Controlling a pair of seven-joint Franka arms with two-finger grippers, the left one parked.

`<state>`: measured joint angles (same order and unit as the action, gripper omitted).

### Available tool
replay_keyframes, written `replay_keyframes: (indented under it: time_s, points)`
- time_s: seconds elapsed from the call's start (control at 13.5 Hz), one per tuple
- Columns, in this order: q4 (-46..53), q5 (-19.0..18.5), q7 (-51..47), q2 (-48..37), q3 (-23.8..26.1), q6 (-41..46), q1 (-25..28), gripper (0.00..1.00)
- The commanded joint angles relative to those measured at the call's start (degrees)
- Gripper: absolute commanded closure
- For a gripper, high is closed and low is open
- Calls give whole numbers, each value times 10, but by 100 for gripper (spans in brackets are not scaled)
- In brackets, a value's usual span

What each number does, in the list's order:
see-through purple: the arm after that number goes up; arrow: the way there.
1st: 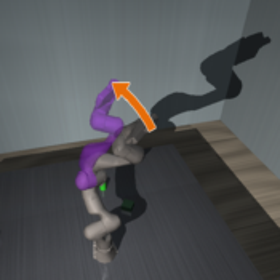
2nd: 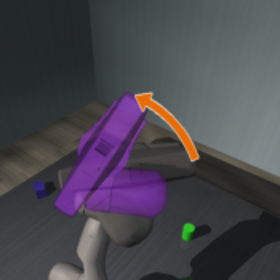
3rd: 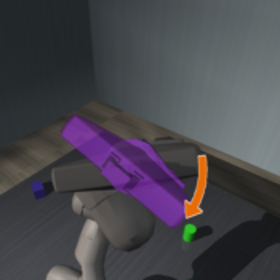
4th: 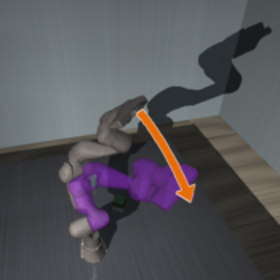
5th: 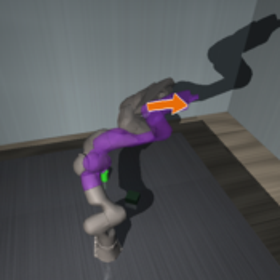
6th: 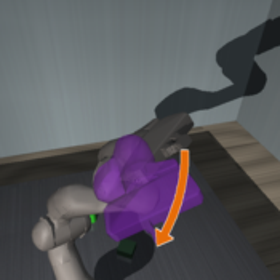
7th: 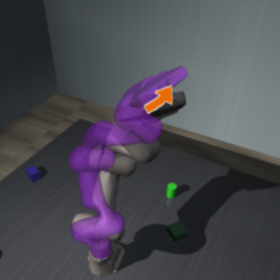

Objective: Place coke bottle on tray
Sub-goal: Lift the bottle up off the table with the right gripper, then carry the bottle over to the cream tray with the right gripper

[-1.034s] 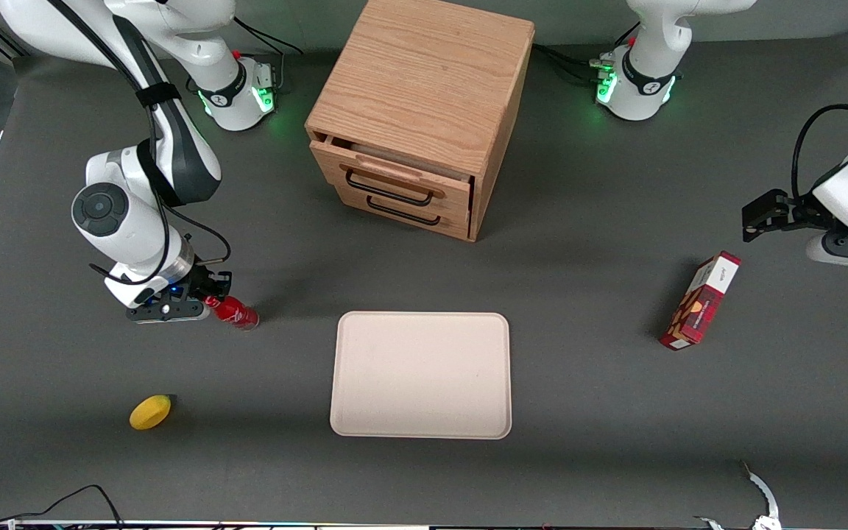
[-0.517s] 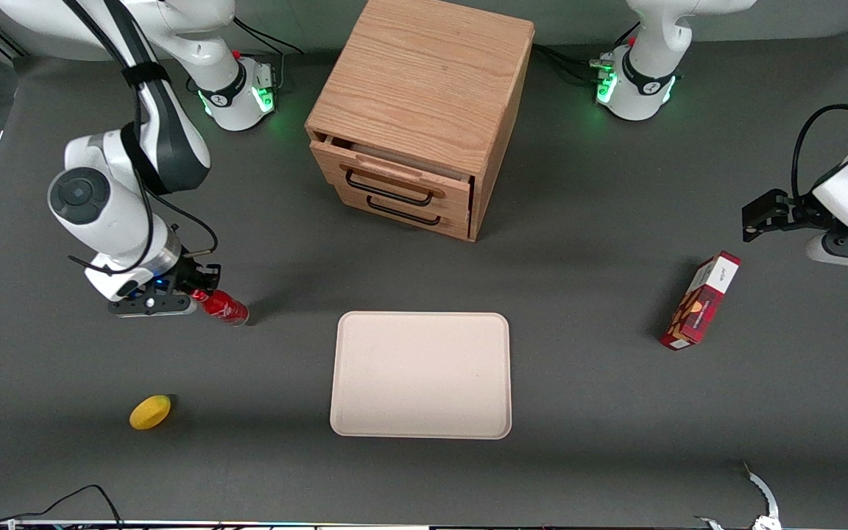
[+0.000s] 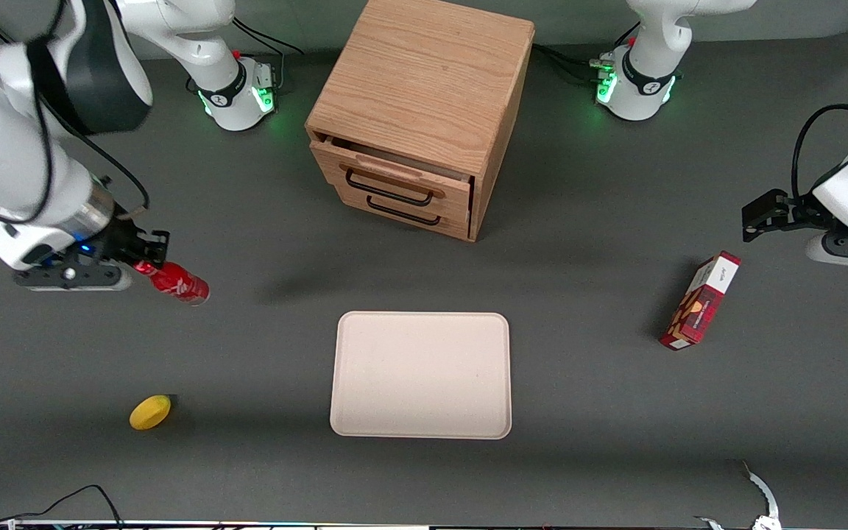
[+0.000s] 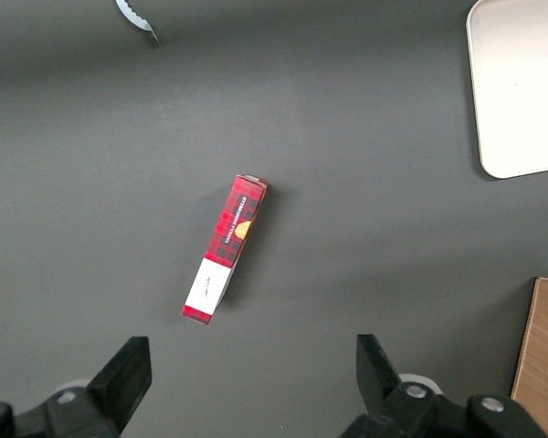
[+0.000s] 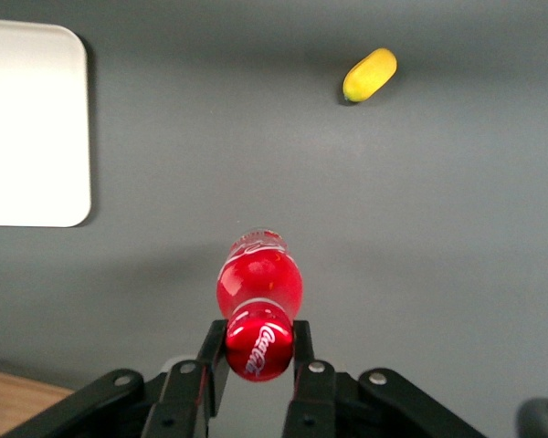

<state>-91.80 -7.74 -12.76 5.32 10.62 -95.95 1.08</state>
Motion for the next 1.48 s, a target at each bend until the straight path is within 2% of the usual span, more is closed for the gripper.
replay_keyframes:
  time_s: [0.0,0.22,0.59,0.81,0.96,1.11,1.26,1.4]
  points:
    - [79,11,-14,23,3,45,3,100]
    - [132,30,-23,58,7,45,14,100]
    - [209,26,-113,154,1,38,109,100]
    - [264,13,-147,222,-4,38,156,100]
    - [304,-17,-166,271,-4,35,175,100]
    - [339,-20,-179,312,-7,-10,183,100]
    - [362,-20,-194,351,-34,-64,203,100]
    - [369,-18,-207,381,-87,-123,241,100]
